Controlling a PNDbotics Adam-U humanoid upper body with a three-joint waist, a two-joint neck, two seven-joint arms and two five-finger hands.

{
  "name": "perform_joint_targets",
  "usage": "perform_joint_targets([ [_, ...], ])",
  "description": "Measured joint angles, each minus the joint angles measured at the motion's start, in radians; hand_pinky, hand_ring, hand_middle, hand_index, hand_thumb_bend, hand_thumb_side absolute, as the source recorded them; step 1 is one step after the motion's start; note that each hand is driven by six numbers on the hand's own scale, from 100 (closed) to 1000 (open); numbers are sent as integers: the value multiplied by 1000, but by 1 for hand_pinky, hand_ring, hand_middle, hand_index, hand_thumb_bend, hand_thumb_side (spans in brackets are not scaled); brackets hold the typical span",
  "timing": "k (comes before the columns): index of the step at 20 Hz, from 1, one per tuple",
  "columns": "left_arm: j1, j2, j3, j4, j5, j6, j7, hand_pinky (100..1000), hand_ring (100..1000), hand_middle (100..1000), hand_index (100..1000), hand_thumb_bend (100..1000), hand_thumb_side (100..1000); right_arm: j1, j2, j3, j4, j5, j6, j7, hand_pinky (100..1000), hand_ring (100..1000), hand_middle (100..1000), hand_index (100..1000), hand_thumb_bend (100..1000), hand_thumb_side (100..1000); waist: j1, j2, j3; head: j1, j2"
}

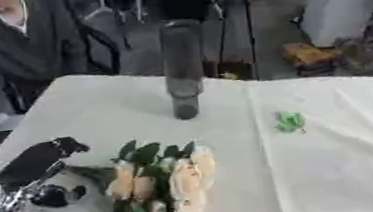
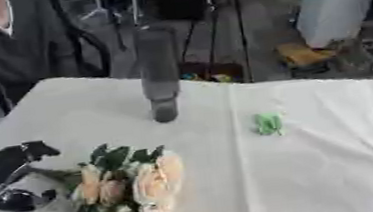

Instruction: Arrange flowers into the vase.

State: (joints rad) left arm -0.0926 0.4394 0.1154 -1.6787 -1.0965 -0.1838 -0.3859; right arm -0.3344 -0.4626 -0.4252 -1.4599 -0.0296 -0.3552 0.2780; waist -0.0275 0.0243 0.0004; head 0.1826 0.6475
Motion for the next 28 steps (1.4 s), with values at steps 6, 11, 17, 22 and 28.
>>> perform_joint_targets([
  [6,0,-9,-3,6,-6,0,0,745,701,721,841,509,100,0,1,0,0,0,0,0,762,914,569,669,100,555,-3,0,0,0,0],
  [11,-1,-11,-7,6,-19,1,9,738,695,715,838,507,100,0,1,0,0,-1,-1,1,762,915,569,670,100,555,-4,1,0,0,-7],
  [17,-5,-26,-16,12,-42,4,33,725,687,705,833,511,100,0,1,0,0,-3,-2,2,763,915,569,670,100,556,-4,2,-1,0,-7],
  [22,-11,-34,-34,19,-73,8,58,719,683,702,831,510,100,-1,2,0,0,-3,-3,3,763,915,569,670,100,556,-4,4,-6,1,-8],
  [28,-16,-40,-50,38,-99,21,104,707,675,698,831,487,100,-1,2,0,0,-3,-3,4,763,915,569,670,100,557,-4,4,-7,1,-9],
])
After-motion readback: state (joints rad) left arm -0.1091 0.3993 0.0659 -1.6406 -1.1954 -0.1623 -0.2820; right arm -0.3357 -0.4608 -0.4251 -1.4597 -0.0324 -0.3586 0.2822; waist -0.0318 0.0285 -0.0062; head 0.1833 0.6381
